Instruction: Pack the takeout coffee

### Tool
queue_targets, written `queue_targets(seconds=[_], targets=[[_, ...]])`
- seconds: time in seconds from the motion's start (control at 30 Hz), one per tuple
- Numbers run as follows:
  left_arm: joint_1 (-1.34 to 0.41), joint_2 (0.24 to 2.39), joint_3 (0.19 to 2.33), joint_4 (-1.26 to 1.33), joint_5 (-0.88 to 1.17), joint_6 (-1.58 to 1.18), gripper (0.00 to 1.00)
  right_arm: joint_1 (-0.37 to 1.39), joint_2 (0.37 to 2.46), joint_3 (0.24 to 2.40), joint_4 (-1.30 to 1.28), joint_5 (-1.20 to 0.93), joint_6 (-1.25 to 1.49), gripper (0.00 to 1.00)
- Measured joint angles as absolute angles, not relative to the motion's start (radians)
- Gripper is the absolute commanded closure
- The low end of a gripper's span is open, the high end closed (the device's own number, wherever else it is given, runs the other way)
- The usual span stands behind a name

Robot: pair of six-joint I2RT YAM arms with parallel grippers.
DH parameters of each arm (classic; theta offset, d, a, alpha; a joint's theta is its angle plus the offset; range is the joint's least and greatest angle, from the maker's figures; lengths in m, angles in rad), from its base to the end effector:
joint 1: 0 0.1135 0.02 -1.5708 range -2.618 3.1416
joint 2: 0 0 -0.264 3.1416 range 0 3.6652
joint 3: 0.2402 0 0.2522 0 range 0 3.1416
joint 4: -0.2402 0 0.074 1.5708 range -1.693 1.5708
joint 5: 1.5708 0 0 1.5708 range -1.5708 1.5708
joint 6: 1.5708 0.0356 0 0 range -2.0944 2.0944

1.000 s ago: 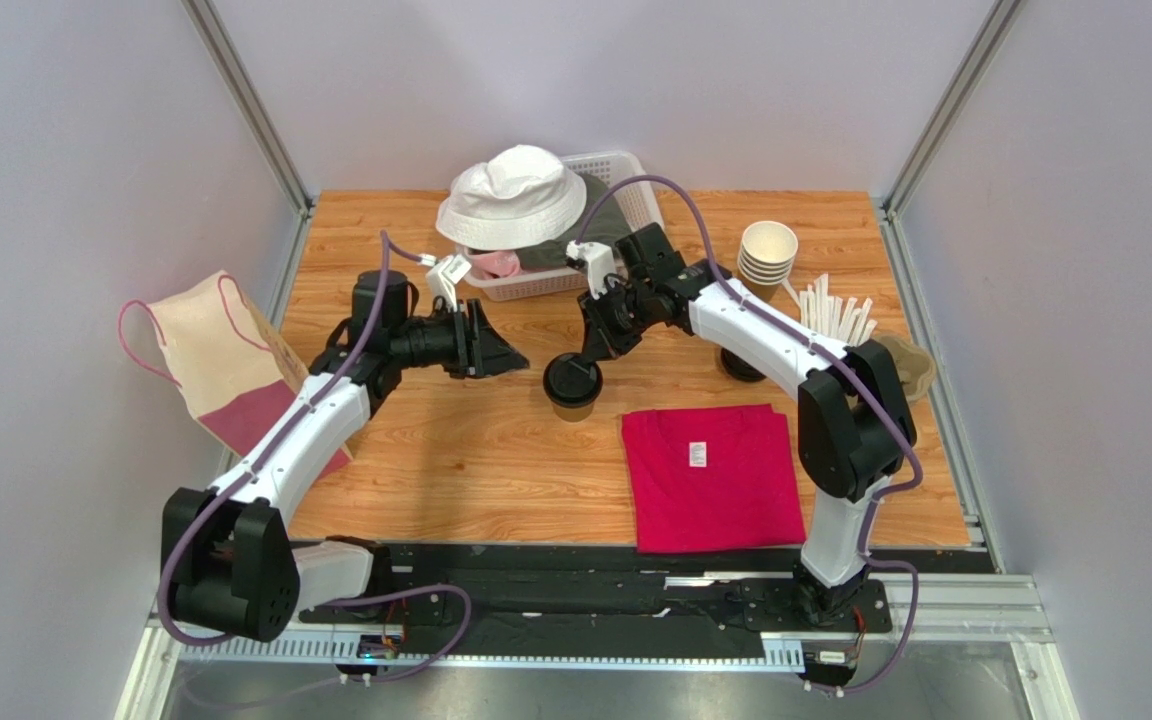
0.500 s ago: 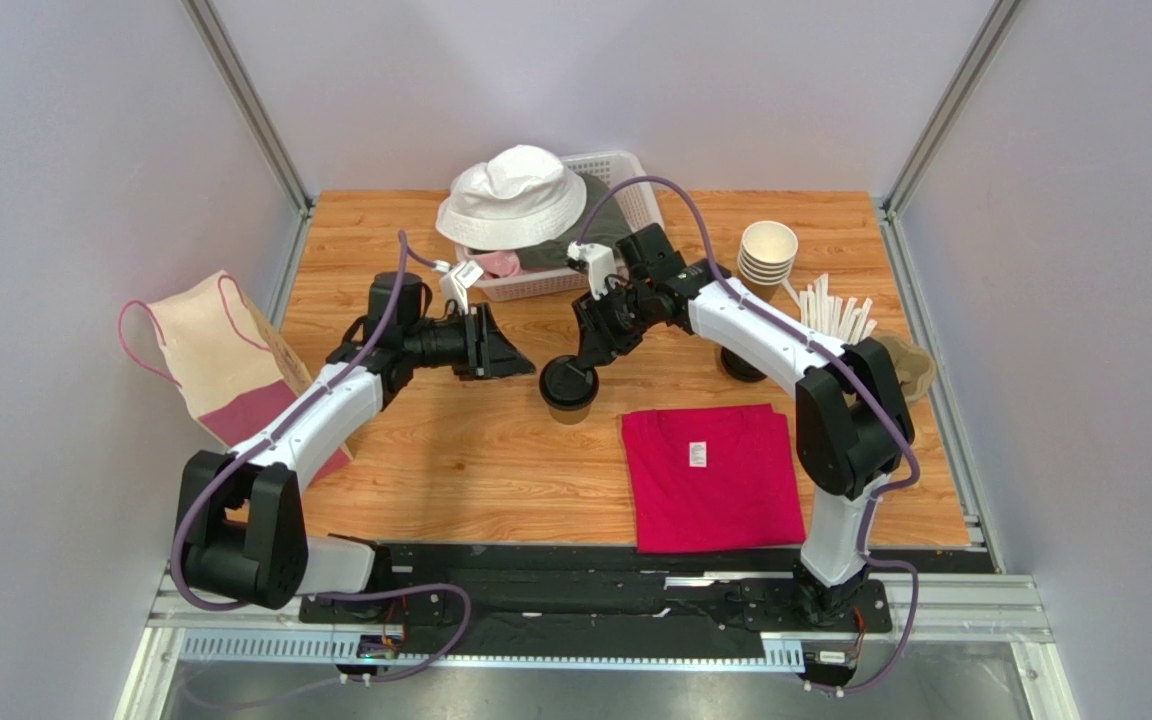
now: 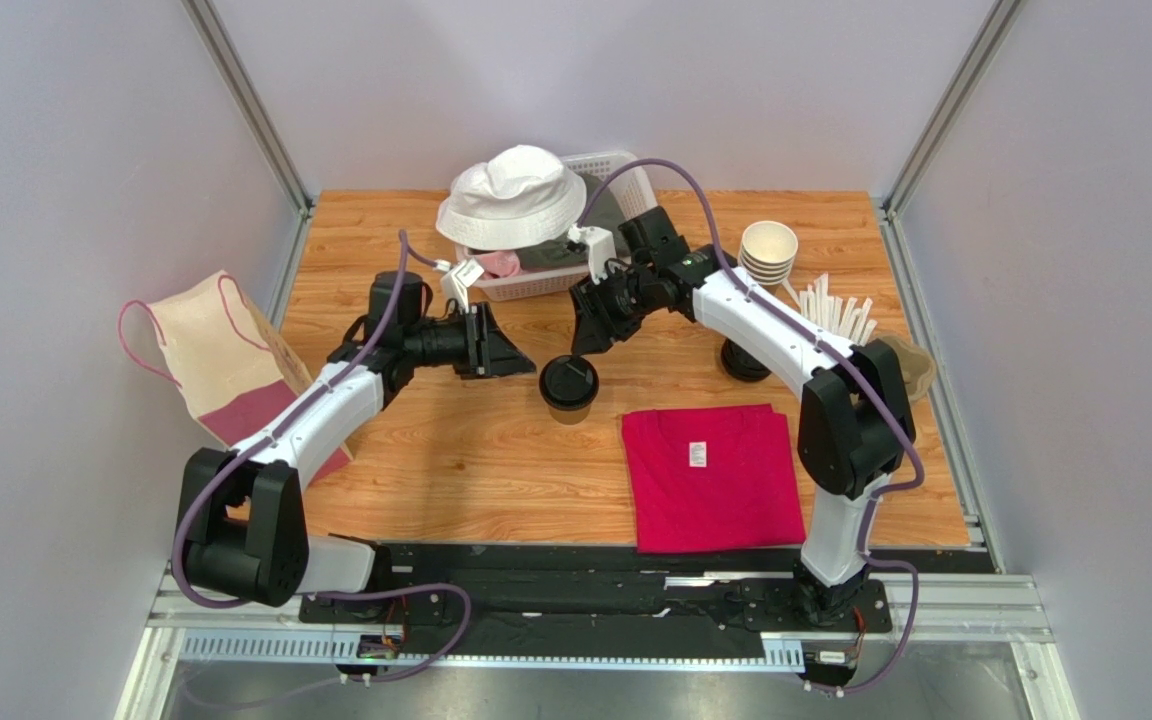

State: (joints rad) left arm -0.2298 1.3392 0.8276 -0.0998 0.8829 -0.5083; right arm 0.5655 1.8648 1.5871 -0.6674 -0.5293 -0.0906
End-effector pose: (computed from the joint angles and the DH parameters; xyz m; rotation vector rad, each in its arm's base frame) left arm 0.2678 -0.0909 0.2474 0.2283 2.2344 -1.3706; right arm 0.3364 0.2348 0.2718 -1.0236 2.3202 0.8576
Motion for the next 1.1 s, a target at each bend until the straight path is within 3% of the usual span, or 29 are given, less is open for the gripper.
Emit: queue_targets(seconds=[0.07, 0.13, 0.23, 0.37, 0.67, 1.1], targets=[[-0.234, 1.339, 0.828, -0.088, 0.888, -0.511, 0.67, 0.557, 1.861, 1.597, -0.670, -0.555, -0.080, 0.78], [-0.249, 1.342, 0.836, -0.083, 0.894, -0.511, 0.73, 0.544, 1.846, 1.597, -0.678, -0.593, -0.064, 0.94], [-0.292, 1.360, 0.859, -0.067, 0.913, -0.508, 0.82, 0.531, 1.822, 1.595, -0.685, -0.667, -0.019, 1.00], [-0.350, 1.423, 0.879, 0.000, 0.951, -0.532, 1.00, 0.519, 1.801, 1.559, -0.678, -0.796, 0.062, 1.00], [-0.353, 1.650, 0.892, 0.202, 1.081, -0.704, 1.00, 0.519, 1.856, 1.502, -0.646, -0.935, 0.194, 1.00], [-0.307, 1.760, 0.918, 0.263, 1.096, -0.757, 1.00, 0.484, 1.967, 1.447, -0.577, -0.978, 0.267, 1.00]])
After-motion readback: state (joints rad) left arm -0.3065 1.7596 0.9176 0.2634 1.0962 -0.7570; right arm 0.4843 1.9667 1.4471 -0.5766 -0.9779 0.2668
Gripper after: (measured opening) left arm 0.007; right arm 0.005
